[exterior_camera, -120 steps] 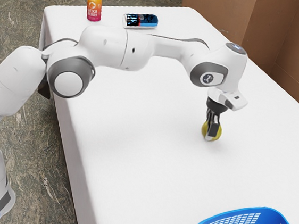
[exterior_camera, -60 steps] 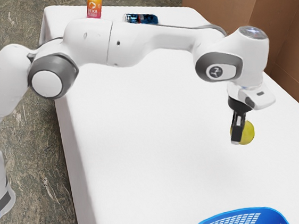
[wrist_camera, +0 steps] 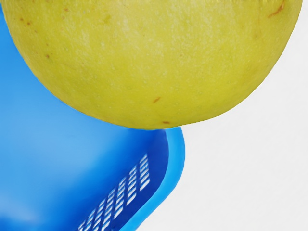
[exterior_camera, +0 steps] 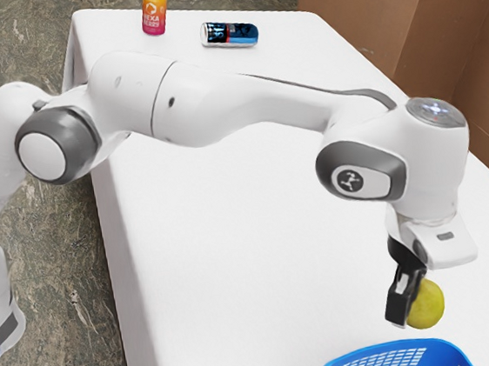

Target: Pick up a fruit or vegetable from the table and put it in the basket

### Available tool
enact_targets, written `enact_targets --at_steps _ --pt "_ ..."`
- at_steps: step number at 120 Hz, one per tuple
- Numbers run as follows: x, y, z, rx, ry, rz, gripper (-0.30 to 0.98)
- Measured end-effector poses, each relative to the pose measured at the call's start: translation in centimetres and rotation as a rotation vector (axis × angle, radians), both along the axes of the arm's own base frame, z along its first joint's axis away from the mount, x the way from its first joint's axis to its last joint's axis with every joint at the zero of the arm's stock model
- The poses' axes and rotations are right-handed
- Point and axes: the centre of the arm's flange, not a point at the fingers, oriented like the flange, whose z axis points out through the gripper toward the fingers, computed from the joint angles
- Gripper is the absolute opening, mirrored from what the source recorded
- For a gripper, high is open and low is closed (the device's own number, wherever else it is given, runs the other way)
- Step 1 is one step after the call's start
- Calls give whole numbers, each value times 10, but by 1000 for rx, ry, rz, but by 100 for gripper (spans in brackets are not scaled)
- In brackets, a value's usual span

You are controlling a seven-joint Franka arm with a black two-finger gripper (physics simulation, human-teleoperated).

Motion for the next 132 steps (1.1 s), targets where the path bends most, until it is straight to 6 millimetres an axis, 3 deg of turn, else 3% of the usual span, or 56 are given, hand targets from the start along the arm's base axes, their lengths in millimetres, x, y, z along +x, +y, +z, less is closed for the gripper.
enact_targets --at_steps 20,34,90,108,132 --pt "-28 -41 1 -16 -15 -55 40" --pt "-28 -55 -10 -41 -35 -63 39" --pt "4 -75 -62 -151 -128 -41 40" --pt "5 -77 -60 -173 -152 -42 58" --pt "4 -77 -53 -188 -166 -42 66"
